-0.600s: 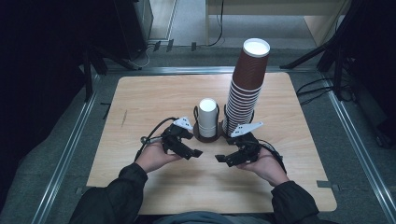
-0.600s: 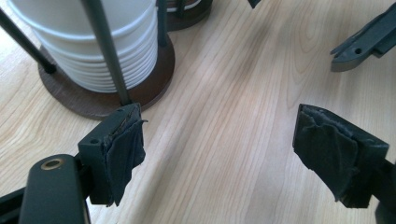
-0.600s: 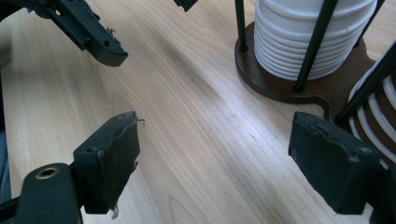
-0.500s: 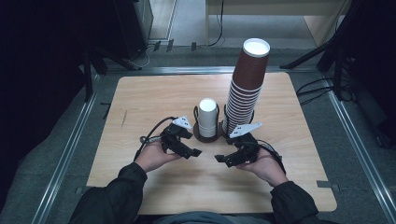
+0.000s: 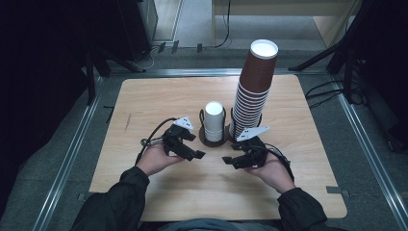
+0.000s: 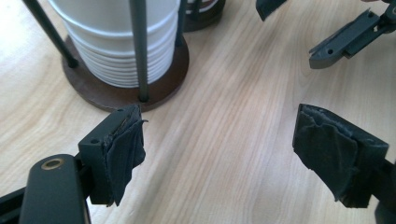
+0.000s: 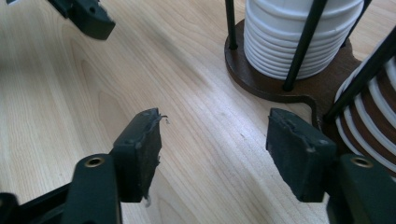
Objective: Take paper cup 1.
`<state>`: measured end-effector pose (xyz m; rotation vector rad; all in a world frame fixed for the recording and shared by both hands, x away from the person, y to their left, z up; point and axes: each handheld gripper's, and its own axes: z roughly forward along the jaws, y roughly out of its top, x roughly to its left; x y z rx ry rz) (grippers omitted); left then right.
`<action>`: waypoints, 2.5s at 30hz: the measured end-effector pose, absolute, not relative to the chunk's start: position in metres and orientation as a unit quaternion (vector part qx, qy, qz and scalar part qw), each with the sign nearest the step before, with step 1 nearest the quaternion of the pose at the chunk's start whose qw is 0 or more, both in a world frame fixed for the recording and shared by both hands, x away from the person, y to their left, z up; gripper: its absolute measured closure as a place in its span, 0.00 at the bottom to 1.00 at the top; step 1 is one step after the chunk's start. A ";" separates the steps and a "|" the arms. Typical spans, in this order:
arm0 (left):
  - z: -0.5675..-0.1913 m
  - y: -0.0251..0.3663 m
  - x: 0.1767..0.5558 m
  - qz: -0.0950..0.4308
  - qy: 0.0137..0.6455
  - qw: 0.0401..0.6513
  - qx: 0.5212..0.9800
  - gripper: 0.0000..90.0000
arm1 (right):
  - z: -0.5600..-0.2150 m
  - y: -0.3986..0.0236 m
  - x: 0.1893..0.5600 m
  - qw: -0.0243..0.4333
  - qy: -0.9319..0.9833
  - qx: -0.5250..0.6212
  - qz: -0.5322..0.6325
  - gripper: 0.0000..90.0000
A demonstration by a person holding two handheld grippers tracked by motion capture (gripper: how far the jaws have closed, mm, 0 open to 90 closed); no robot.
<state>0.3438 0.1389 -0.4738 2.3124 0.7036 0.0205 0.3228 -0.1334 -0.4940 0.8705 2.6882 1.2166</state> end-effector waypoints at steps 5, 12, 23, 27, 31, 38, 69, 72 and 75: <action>-0.471 0.142 0.346 0.009 0.274 0.357 0.893 0.18 | -0.494 -0.133 0.324 0.029 0.871 0.288 0.397 0.45; -0.467 0.149 0.351 0.001 0.271 0.363 0.891 0.17 | -0.495 -0.134 0.327 0.020 0.868 0.297 0.399 0.56; -0.454 0.149 0.358 0.003 0.274 0.367 0.889 0.15 | -0.492 -0.135 0.328 0.042 0.859 0.305 0.410 0.61; -0.443 0.148 0.365 0.015 0.270 0.368 0.889 0.15 | -0.491 -0.128 0.331 0.045 0.856 0.306 0.414 0.65; -0.434 0.150 0.374 0.022 0.268 0.367 0.890 0.15 | -0.489 -0.123 0.332 0.047 0.853 0.319 0.412 0.69; -0.411 0.155 0.394 0.029 0.259 0.372 0.891 0.15 | -0.492 -0.111 0.336 0.061 0.845 0.329 0.417 0.79; -0.407 0.107 0.432 0.035 0.217 0.380 0.898 0.25 | -0.511 -0.074 0.348 0.132 0.803 0.391 0.430 1.00; -0.408 0.104 0.432 0.039 0.216 0.381 0.898 0.25 | -0.511 -0.073 0.348 0.133 0.804 0.389 0.430 1.00; -0.408 0.103 0.432 0.042 0.212 0.377 0.900 0.27 | -0.511 -0.073 0.348 0.133 0.804 0.389 0.430 1.00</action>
